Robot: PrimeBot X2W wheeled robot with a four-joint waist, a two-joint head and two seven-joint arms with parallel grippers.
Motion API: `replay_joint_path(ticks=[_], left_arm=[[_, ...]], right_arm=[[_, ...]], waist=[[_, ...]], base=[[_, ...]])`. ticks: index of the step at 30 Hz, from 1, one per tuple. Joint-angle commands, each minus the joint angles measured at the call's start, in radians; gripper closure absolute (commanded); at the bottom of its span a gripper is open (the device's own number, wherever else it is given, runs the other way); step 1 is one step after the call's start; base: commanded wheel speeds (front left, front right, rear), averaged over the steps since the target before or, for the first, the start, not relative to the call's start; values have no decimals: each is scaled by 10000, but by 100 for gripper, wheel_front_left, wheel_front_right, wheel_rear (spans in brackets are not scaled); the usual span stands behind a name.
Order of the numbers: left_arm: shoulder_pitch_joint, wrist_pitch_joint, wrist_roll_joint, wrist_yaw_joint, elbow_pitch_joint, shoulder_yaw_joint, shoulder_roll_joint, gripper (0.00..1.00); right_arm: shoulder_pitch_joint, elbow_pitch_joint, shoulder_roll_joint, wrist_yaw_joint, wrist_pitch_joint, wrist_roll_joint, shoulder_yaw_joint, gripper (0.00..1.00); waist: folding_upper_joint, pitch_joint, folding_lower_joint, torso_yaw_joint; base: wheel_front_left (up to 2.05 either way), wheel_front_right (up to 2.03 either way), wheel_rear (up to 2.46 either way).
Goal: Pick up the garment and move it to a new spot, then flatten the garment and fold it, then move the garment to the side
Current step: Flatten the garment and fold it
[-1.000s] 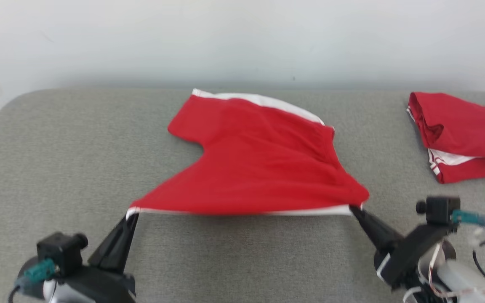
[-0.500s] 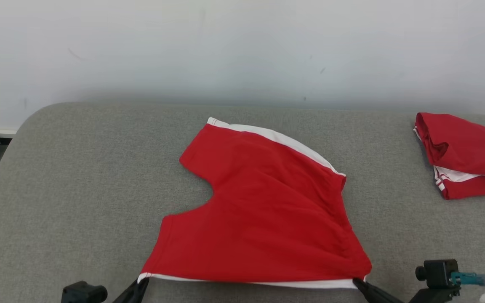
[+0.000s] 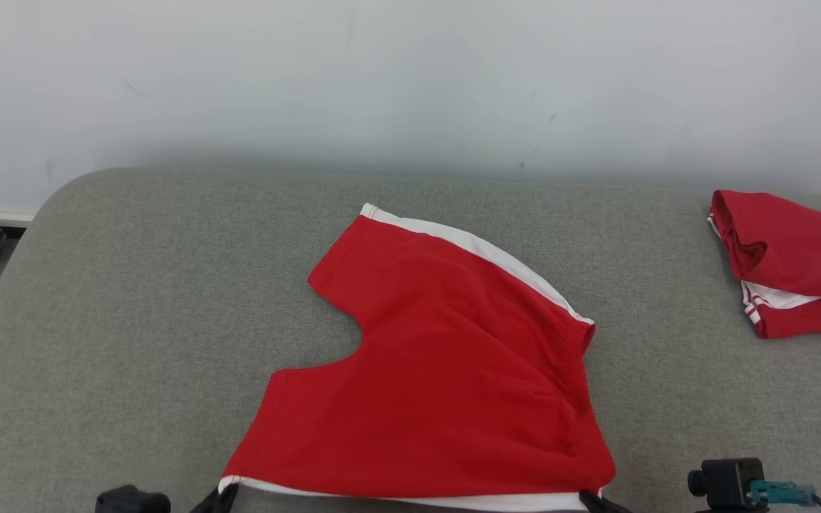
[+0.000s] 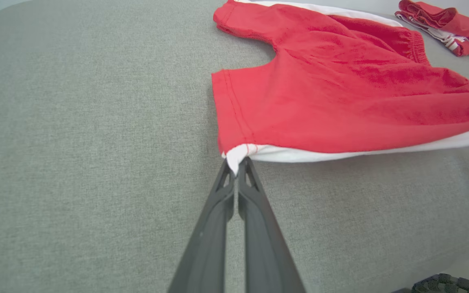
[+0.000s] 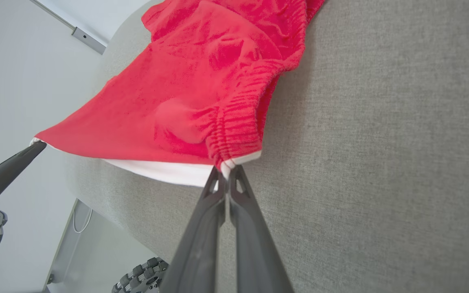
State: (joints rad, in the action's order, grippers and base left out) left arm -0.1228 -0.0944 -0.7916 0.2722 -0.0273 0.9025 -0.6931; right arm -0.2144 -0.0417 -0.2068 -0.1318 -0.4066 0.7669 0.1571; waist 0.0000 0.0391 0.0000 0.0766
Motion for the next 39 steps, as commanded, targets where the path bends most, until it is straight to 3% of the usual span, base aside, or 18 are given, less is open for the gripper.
replay_joint_path(ticks=[1, 6, 14, 29, 34, 39], left_arm=[[-329, -41, 119, -61, -35, -108, -138, 100], [-1166, 127, 551, -267, -170, -208, -368, 100], [-2811, 336, 577, -1197, 359, -559, -463, 100], [-6033, 723, 661, -3309, 3213, -749, -6, 100], [-7209, 995, 707, -3772, 4209, -540, 245, 100], [-8162, 1210, 865, -3965, 4966, -141, 356, 100]], right_arm=[[-46, -359, 236, 18, -61, -266, -245, 100], [120, -1105, 691, 16, -202, -593, -616, 100], [802, -1475, 1038, 16, 54, -396, -820, 100], [3080, 100, 1253, 18, 1067, -134, -247, 100], [3878, 599, 1336, 18, 1372, 25, 71, 100], [4513, 948, 1403, 18, 1600, 137, 396, 100]], waist=[[0, 62, 0, 24], [0, 165, 0, -64], [0, 526, 0, -619], [0, 1785, 0, -1736], [0, 2303, 0, -2027], [0, 2679, 0, -2272]], base=[[0, 0, 0], [0, 0, 0], [0, 0, 0], [0, 0, 0], [0, 0, 0], [0, 0, 0]])
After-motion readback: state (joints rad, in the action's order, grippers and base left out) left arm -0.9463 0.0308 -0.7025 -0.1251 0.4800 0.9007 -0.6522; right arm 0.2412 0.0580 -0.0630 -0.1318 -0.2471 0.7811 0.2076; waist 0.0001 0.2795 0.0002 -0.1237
